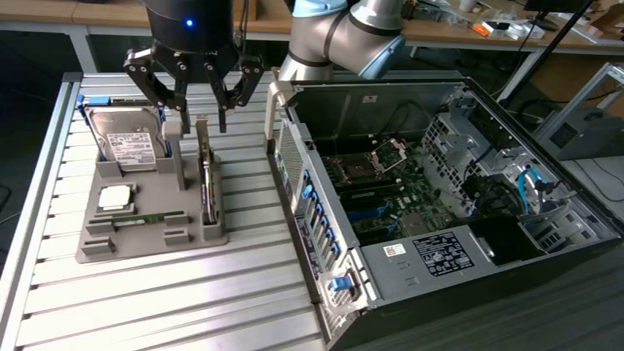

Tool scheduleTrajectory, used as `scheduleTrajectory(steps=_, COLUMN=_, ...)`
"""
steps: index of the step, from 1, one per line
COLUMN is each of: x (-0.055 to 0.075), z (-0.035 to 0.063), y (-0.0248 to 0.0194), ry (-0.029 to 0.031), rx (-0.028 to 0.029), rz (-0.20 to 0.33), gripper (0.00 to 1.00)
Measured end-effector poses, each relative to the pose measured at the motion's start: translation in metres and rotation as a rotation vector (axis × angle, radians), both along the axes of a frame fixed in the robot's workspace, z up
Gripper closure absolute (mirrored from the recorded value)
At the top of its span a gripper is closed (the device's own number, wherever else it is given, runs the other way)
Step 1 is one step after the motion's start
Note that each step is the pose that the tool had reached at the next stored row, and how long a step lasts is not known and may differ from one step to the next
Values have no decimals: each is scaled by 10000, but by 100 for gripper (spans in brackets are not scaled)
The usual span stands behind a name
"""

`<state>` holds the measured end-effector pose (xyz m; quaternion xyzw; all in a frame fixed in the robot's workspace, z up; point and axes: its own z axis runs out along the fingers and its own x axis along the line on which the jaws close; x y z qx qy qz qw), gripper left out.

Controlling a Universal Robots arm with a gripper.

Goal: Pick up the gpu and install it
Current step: 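Pick up the gpu and move the gpu toward the slot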

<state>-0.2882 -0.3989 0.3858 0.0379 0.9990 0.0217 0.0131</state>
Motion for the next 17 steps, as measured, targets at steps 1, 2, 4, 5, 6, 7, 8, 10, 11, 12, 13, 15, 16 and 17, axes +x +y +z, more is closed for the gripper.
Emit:
scheduleTrajectory(steps=1, x=0, z=-1, y=0, ry=0, rx=1, rz=0, gripper=52)
scheduleTrajectory(steps=2, x=0, z=-2, y=0, ry=0, rx=0, rz=0, gripper=52)
scheduleTrajectory(steps=4, x=0, z=-7, y=0, ry=0, rx=0, rz=0, gripper=52)
scheduleTrajectory(steps=5, x=0, z=-10, y=0, ry=0, rx=0, rz=0, gripper=52)
scheduleTrajectory(steps=6, x=0, z=-11, y=0, ry=0, rx=0, rz=0, gripper=52)
scheduleTrajectory(steps=7, x=-1, z=-29, y=0, ry=0, rx=0, rz=0, gripper=52)
scheduleTrajectory(steps=8, x=-2, z=-48, y=0, ry=0, rx=0, rz=0, gripper=52)
scheduleTrajectory(steps=10, x=-2, z=-50, y=0, ry=0, rx=0, rz=0, gripper=52)
scheduleTrajectory(steps=11, x=-2, z=-53, y=0, ry=0, rx=0, rz=0, gripper=52)
scheduleTrajectory(steps=12, x=-2, z=-55, y=0, ry=0, rx=0, rz=0, gripper=52)
scheduleTrajectory(steps=13, x=-2, z=-56, y=0, ry=1, rx=0, rz=0, gripper=52)
scheduleTrajectory(steps=15, x=-2, z=-59, y=0, ry=0, rx=0, rz=0, gripper=52)
scheduleTrajectory(steps=16, x=-2, z=-60, y=0, ry=0, rx=0, rz=0, gripper=52)
scheduleTrajectory(steps=17, x=-2, z=-62, y=0, ry=0, rx=0, rz=0, gripper=52)
